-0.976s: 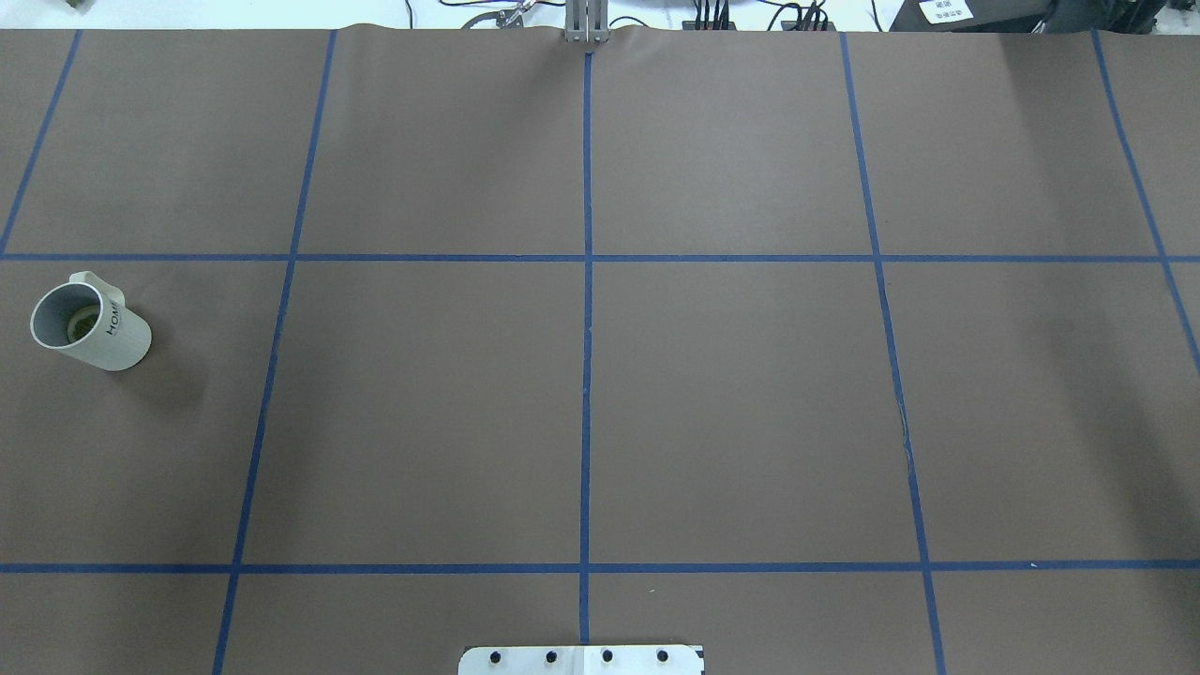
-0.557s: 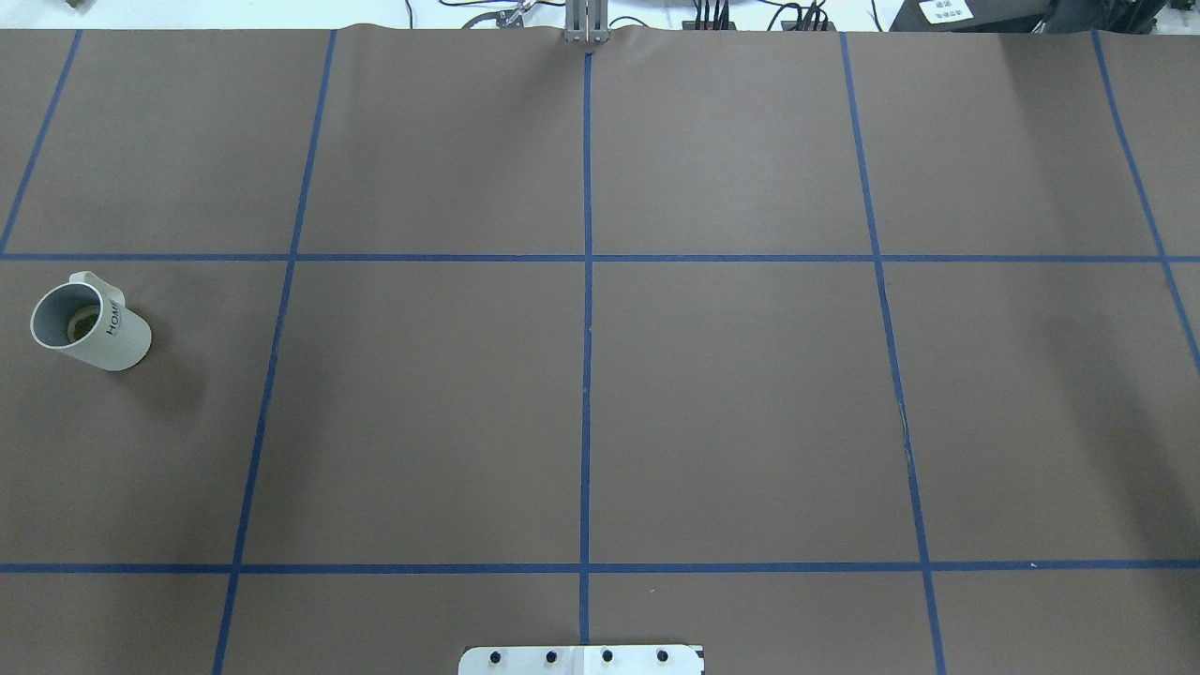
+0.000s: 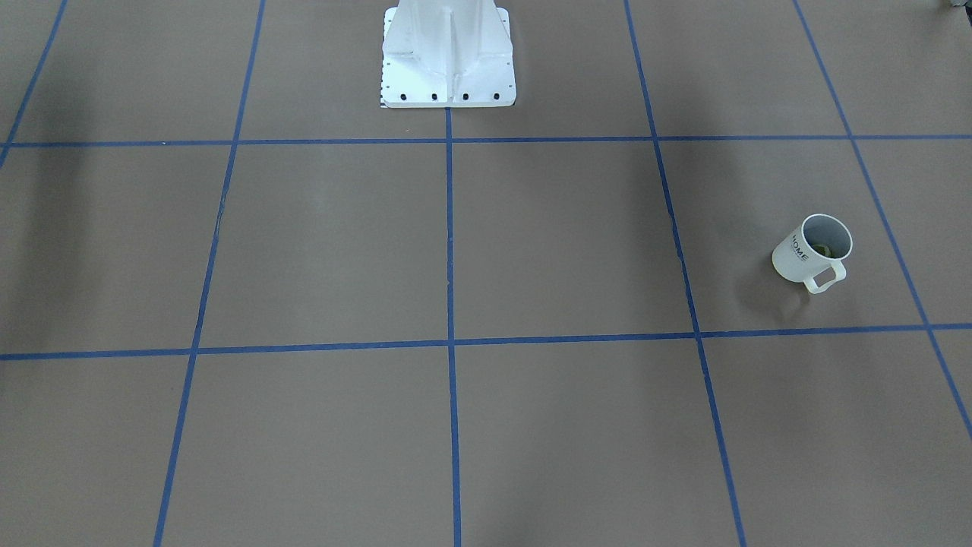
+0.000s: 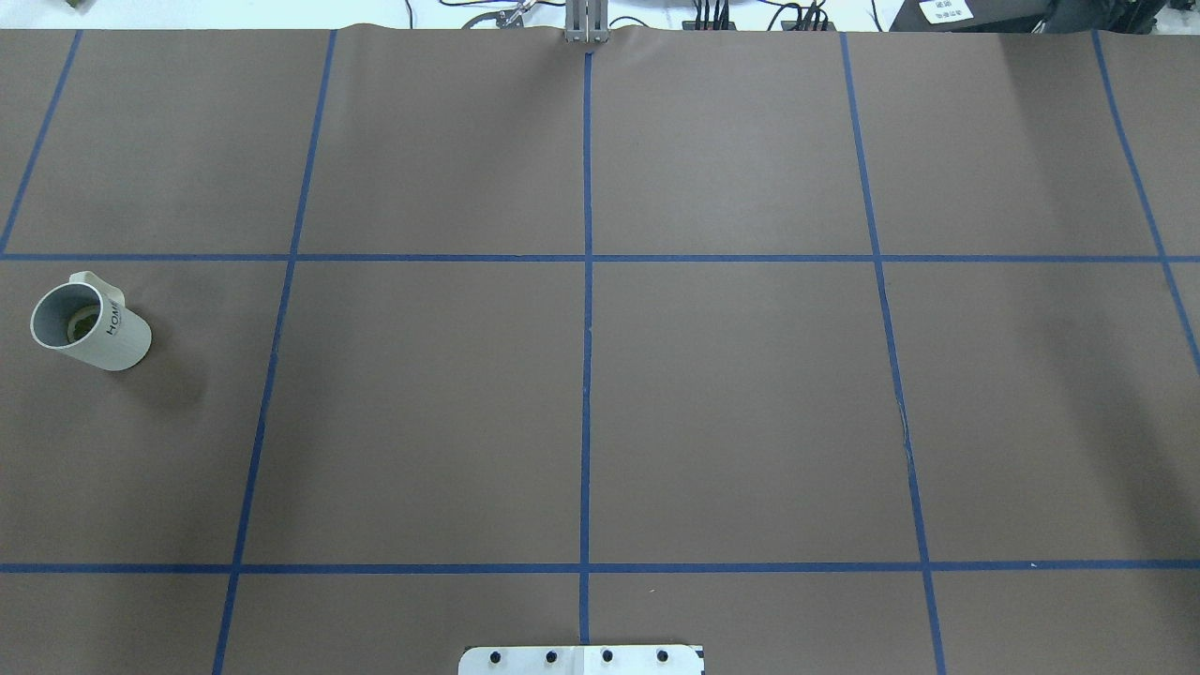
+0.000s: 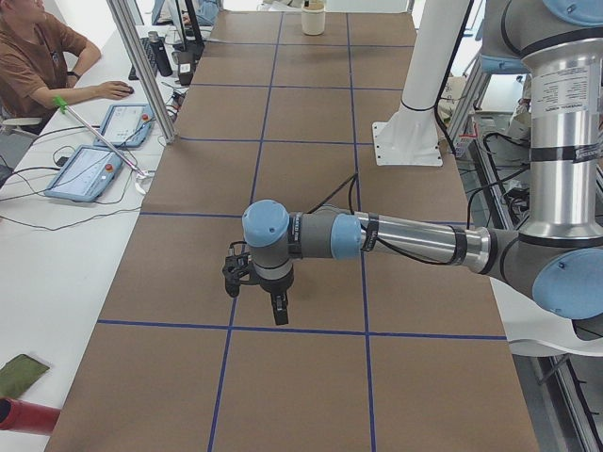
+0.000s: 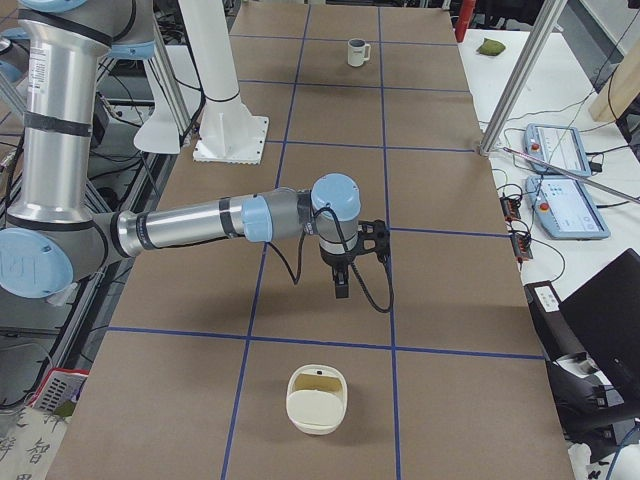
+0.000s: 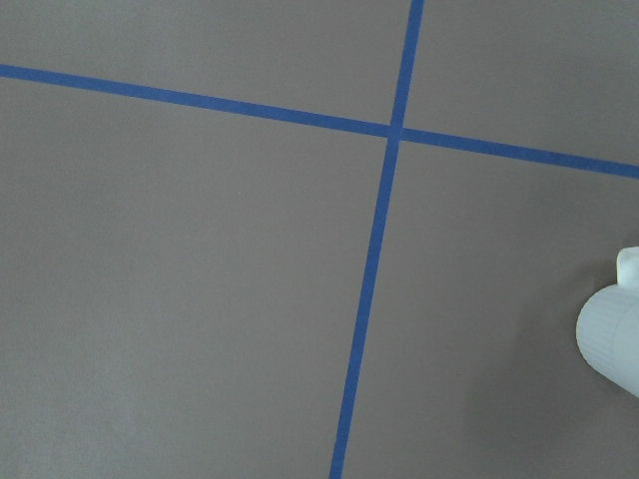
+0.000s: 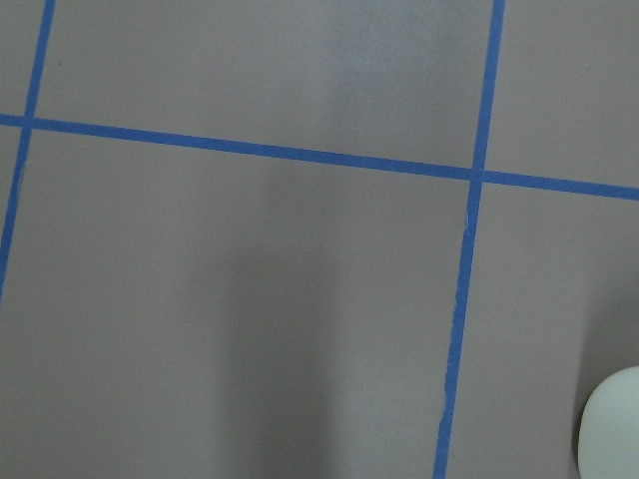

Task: Left arm hands cup to right arm to dump lemon

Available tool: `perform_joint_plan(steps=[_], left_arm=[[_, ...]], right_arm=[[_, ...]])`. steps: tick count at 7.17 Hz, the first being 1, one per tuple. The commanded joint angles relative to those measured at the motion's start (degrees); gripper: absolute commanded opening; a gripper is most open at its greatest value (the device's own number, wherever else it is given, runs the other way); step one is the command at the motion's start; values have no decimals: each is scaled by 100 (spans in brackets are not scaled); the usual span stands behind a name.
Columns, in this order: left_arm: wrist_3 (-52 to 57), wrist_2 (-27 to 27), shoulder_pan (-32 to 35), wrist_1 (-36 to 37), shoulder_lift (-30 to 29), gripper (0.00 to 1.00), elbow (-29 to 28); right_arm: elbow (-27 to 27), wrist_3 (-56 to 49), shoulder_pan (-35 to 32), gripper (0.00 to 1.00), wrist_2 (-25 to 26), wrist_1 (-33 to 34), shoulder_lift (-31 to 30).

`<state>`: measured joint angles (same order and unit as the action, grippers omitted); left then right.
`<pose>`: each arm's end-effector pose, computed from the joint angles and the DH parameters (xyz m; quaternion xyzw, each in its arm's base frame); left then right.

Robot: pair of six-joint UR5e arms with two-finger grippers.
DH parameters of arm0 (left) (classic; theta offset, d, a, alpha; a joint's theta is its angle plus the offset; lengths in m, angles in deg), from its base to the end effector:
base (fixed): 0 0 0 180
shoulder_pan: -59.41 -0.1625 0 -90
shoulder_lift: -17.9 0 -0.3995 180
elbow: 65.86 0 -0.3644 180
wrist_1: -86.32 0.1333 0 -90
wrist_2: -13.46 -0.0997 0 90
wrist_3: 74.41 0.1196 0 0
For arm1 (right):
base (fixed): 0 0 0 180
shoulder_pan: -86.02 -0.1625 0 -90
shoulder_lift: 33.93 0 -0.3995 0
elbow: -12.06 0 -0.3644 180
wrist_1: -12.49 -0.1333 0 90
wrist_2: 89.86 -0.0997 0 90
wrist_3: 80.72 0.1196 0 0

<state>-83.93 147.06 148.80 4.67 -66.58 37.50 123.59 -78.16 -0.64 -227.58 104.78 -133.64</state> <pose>-0.0463 -0.4220 0.5979 -0.0369 0.3695 -0.0738 0.9255 0.0214 -0.4029 0.5445 0.0551 -0.4065 -0.0398 0.9111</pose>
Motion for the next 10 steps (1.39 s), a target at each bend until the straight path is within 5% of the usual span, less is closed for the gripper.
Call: perform_joint_plan(steps=[1, 7, 10], left_arm=[[-15, -1, 0, 0, -24, 100, 18], [47, 175, -62, -167, -85, 100, -165], [-380, 228, -648, -1061, -305, 100, -422]], right_arm=[[0, 7, -9, 100, 44, 26, -22], [0, 7, -44, 100, 61, 35, -92], [9, 7, -35, 100, 44, 9, -163]])
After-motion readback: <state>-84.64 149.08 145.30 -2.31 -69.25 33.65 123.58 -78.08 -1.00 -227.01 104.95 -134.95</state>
